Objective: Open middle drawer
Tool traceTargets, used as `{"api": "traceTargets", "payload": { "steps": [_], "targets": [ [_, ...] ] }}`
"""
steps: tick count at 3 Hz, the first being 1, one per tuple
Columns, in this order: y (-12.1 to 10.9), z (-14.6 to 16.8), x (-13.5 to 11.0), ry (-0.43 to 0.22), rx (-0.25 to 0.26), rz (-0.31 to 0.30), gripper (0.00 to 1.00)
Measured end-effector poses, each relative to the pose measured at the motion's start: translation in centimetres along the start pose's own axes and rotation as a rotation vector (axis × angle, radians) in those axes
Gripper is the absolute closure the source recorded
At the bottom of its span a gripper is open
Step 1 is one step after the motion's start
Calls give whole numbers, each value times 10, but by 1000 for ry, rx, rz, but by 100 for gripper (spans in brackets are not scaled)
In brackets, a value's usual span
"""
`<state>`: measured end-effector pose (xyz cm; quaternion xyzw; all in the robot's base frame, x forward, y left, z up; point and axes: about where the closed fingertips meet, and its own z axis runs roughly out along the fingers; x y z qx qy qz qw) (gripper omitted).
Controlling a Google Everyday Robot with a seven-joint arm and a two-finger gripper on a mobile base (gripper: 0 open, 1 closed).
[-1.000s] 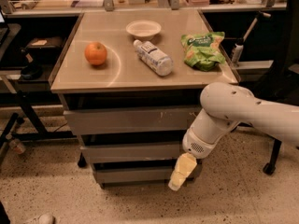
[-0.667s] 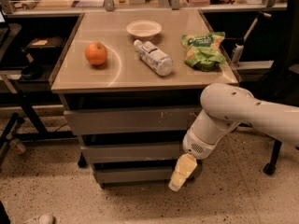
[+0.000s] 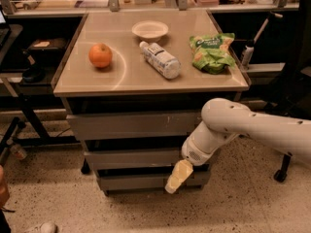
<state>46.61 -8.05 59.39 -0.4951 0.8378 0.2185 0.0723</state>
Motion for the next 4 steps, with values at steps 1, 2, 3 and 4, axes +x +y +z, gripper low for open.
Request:
{"api": "traceTargets", "payload": {
  "steps": [1, 2, 3, 4],
  "targets": [
    [-28, 23, -12, -55, 48, 17, 0],
    [-51, 46, -16, -90, 72, 37, 0],
    [-51, 46, -16, -90, 72, 37, 0],
    [-50, 66, -17, -90, 80, 25, 0]
  ]
}}
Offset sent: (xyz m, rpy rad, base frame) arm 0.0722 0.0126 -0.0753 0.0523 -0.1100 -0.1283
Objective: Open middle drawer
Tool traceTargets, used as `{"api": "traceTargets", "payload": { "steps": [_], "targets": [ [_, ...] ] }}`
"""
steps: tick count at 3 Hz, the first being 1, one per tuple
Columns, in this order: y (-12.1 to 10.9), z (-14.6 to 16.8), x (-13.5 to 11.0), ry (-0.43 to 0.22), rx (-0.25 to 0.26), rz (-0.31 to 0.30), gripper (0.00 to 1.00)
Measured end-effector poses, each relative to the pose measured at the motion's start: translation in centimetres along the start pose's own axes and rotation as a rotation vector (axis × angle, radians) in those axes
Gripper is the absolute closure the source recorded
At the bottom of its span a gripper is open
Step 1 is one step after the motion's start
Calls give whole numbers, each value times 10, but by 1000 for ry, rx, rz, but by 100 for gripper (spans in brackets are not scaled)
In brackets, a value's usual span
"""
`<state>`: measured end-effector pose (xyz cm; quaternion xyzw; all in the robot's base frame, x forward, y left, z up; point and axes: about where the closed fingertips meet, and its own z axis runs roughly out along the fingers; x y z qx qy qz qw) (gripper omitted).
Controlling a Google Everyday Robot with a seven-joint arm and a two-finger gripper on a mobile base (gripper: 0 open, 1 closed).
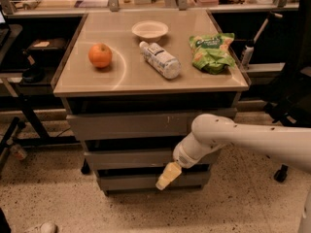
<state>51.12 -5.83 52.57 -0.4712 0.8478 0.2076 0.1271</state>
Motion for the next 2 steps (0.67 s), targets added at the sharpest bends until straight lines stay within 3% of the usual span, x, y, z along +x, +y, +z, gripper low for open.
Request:
{"api": "traceTargets", "payload": {
  "steps": [2],
  "targets": [
    [-26, 30, -9, -25, 87, 19, 0]
  ]
}}
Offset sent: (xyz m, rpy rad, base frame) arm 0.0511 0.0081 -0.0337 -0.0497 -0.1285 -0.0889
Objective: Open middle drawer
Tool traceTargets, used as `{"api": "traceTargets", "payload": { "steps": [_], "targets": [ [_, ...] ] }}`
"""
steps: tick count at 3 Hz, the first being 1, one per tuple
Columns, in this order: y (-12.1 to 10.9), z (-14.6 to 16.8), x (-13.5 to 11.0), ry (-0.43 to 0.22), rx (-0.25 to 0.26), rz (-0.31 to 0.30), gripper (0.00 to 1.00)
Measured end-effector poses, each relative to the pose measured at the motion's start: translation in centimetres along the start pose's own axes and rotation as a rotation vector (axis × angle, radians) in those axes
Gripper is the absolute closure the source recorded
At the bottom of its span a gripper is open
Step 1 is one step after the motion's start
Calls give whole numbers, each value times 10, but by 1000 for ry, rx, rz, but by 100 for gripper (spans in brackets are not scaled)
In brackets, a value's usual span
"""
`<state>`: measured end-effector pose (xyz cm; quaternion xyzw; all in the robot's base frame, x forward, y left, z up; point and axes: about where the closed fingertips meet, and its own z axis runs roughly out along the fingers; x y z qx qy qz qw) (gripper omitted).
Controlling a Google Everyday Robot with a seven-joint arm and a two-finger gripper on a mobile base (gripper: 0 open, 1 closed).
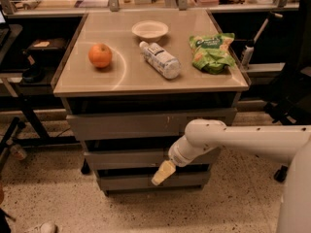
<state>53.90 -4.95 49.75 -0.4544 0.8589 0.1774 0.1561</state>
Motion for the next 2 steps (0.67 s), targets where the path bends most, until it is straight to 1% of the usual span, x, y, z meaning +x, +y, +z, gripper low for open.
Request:
{"api": "traceTargets", "payload": {
  "steps": [1, 2],
  "targets": [
    [-15, 9, -6, 7, 35, -7, 0],
    [-19, 23, -11, 7, 39, 5, 0]
  ]
}}
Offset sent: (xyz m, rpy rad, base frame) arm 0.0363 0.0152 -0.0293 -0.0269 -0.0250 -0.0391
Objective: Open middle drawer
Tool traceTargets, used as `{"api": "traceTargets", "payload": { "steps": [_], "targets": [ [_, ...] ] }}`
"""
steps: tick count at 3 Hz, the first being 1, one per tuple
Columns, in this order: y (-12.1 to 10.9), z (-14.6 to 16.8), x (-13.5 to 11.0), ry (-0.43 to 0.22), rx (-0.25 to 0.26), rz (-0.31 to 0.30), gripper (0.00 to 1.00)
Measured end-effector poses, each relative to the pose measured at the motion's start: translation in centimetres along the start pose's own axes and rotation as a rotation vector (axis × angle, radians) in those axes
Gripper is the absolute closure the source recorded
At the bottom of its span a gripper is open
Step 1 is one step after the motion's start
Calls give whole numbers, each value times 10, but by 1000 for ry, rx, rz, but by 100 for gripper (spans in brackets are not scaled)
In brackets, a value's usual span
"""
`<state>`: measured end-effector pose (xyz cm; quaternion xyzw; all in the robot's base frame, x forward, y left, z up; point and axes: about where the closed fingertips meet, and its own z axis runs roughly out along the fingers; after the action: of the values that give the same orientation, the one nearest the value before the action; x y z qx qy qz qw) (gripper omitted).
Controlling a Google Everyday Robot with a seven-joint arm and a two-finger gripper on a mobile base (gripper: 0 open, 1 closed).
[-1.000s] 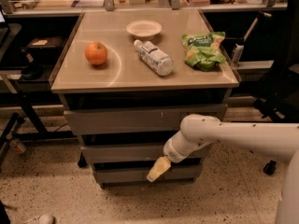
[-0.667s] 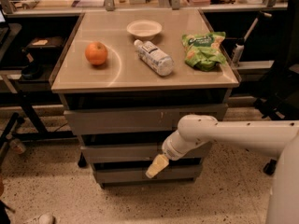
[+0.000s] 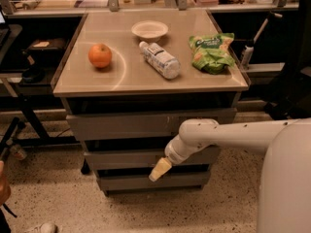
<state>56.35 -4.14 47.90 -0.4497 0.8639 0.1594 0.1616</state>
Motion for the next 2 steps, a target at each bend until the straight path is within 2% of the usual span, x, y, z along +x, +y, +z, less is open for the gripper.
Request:
{"api": "traceTargets", "payload": {
  "steps": [1, 2],
  "targets": [
    [-26, 37, -3, 10, 11, 4, 0],
    [-33, 45, 1, 20, 8, 5, 0]
  ]
}}
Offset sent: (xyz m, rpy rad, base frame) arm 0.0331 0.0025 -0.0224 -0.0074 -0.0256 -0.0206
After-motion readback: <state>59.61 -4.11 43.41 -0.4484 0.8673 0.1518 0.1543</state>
